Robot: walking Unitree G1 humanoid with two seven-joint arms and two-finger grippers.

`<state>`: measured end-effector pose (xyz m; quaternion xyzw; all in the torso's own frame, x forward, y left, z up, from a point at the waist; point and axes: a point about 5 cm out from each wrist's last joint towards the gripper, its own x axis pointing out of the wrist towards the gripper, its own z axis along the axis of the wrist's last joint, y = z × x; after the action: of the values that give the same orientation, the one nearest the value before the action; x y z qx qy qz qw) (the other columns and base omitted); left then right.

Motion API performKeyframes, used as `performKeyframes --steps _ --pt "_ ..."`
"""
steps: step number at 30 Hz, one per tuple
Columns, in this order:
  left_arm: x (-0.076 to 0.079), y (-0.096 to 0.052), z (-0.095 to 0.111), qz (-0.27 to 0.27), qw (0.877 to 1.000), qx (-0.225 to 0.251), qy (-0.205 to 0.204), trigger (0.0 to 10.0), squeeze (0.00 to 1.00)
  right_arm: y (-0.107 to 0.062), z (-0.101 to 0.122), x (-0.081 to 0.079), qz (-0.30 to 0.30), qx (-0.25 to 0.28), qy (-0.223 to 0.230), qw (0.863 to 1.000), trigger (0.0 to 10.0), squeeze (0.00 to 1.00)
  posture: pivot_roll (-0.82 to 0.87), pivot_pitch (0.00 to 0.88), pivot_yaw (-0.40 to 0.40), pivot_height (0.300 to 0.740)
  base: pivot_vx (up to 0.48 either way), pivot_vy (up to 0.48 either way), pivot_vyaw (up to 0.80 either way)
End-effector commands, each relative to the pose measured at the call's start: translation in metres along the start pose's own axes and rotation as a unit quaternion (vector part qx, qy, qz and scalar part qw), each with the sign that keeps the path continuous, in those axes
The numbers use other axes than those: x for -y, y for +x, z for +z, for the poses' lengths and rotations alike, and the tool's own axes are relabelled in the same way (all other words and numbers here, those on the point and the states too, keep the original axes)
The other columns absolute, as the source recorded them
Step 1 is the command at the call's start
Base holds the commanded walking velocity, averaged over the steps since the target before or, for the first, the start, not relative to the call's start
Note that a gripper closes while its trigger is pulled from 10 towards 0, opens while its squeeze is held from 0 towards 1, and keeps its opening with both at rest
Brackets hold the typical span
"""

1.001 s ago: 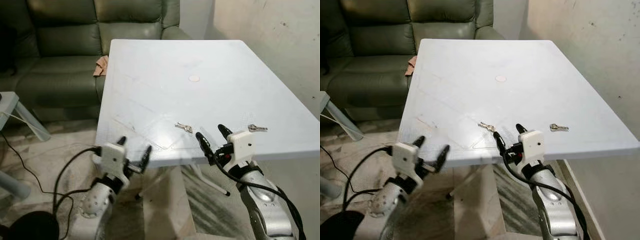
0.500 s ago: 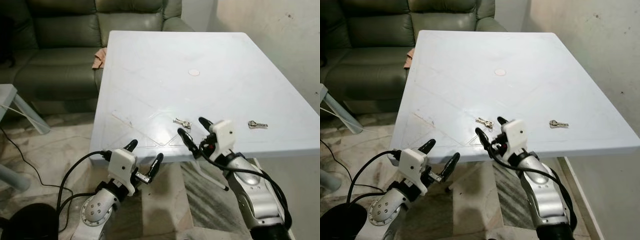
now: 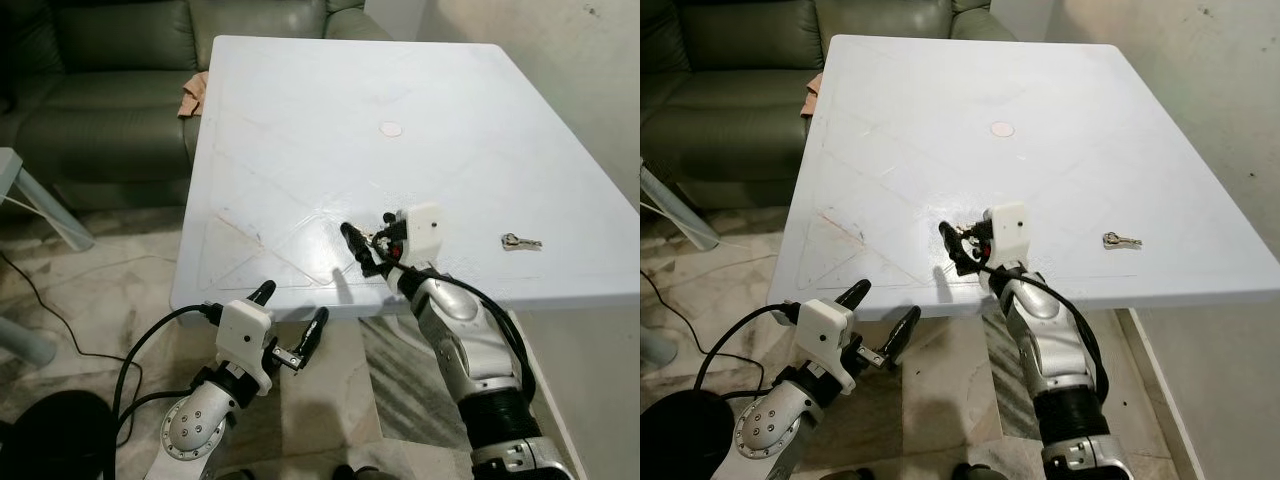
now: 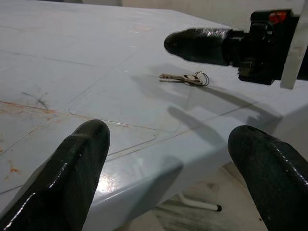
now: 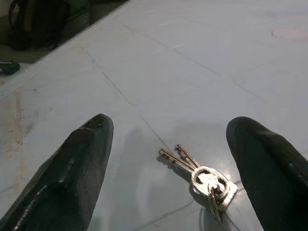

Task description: Hang keys on a hook

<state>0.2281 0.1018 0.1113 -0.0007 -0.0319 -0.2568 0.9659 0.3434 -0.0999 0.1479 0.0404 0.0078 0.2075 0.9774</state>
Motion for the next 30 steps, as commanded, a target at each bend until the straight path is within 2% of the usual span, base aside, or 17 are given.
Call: performKeyframes --steps 1,9,10,11,12,14,15,16,17,18,19,21,22,23,24,26,30 --pt "0.0 -0.003 0.0 0.003 1.0 -0.004 0.002 10.0 0.0 0.0 -0.003 0.005 -0.013 -0.007 0.011 1.0 10.0 0.0 0.06 0.199 -0.066 0.74 0.0 0.0 0.0" --pt "-0.001 -0.002 0.001 0.011 1.0 -0.006 -0.005 10.0 0.0 -0.005 -0.015 0.022 -0.026 -0.046 -0.015 0.998 10.0 0.0 0.05 0.198 -0.068 0.74 0.0 0.0 0.0" --pt "-0.001 -0.001 0.001 0.011 1.0 -0.006 -0.004 10.0 0.0 -0.007 -0.016 0.026 -0.027 -0.05 -0.017 0.998 7.7 0.0 0.05 0.198 -0.068 0.74 0.0 0.0 0.0" --pt "-0.001 -0.001 0.001 0.011 1.0 -0.006 -0.004 10.0 0.0 -0.008 -0.016 0.027 -0.028 -0.051 -0.02 0.998 7.7 0.0 0.05 0.199 -0.067 0.74 0.0 0.0 0.0" --pt "-0.002 -0.001 0.001 0.011 1.0 -0.006 -0.004 10.0 0.0 -0.009 -0.017 0.029 -0.027 -0.053 -0.023 0.998 4.9 0.0 0.05 0.199 -0.067 0.74 0.0 0.0 0.0" --pt "-0.002 -0.001 0.001 0.012 1.0 -0.006 -0.006 10.0 0.0 -0.011 -0.017 0.032 -0.029 -0.055 -0.028 0.998 5.0 0.0 0.05 0.198 -0.065 0.74 0.0 0.0 0.0" --pt "-0.002 -0.001 0.001 0.012 1.0 -0.006 -0.006 10.0 0.0 -0.013 -0.017 0.033 -0.03 -0.055 -0.029 0.998 4.4 0.0 0.05 0.198 -0.065 0.74 0.0 0.0 0.0" --pt "-0.002 -0.001 0.001 0.011 1.0 -0.006 -0.006 10.0 0.0 -0.014 -0.018 0.034 -0.03 -0.054 -0.029 0.998 3.1 0.0 0.05 0.199 -0.063 0.74 0.0 0.0 0.0" --pt "-0.002 -0.001 0.001 0.011 1.0 -0.007 -0.006 10.0 0.0 -0.015 -0.018 0.035 -0.029 -0.055 -0.031 0.998 0.0 0.0 0.05 0.199 -0.063 0.74 0.0 0.0 0.0" --pt "-0.002 0.0 0.001 0.01 1.0 -0.007 -0.006 10.0 0.0 -0.015 -0.018 0.036 -0.028 -0.056 -0.033 0.998 1.8 0.0 0.04 0.199 -0.063 0.74 0.0 0.0 0.0" --pt "-0.002 0.0 0.002 0.01 1.0 -0.006 -0.006 10.0 0.0 -0.016 -0.019 0.036 -0.027 -0.056 -0.035 0.997 0.8 0.0 0.04 0.199 -0.063 0.74 0.0 0.0 0.0" --pt "-0.002 0.0 0.002 0.01 1.0 -0.007 -0.006 10.0 0.0 -0.017 -0.019 0.036 -0.025 -0.057 -0.037 0.997 1.8 0.0 0.04 0.2 -0.062 0.74 0.0 0.0 0.0" --pt "-0.002 0.0 0.002 0.01 1.0 -0.008 -0.006 10.0 0.0 -0.017 -0.019 0.036 -0.025 -0.058 -0.037 0.997 1.8 0.0 0.04 0.2 -0.062 0.74 0.0 0.0 0.0" --pt "-0.002 0.0 0.002 0.01 1.0 -0.008 -0.006 10.0 0.0 -0.018 -0.02 0.036 -0.021 -0.059 -0.034 0.997 3.2 0.0 0.04 0.2 -0.062 0.74 0.0 0.0 0.0" --pt "-0.002 0.0 0.002 0.01 1.0 -0.008 -0.006 10.0 0.0 -0.019 -0.02 0.035 -0.018 -0.059 -0.038 0.997 3.5 0.0 0.04 0.199 -0.062 0.74 0.0 0.0 0.0" --pt "-0.002 0.0 0.001 0.01 1.0 -0.008 -0.005 10.0 0.0 -0.019 -0.02 0.035 -0.018 -0.059 -0.04 0.997 6.1 0.0 0.04 0.199 -0.062 0.74 0.0 0.0 0.0" --pt "-0.002 0.0 0.001 0.011 1.0 -0.009 -0.006 10.0 0.0 -0.02 -0.021 0.035 -0.016 -0.059 -0.039 0.997 6.9 0.0 0.04 0.199 -0.062 0.74 0.0 0.0 0.0"
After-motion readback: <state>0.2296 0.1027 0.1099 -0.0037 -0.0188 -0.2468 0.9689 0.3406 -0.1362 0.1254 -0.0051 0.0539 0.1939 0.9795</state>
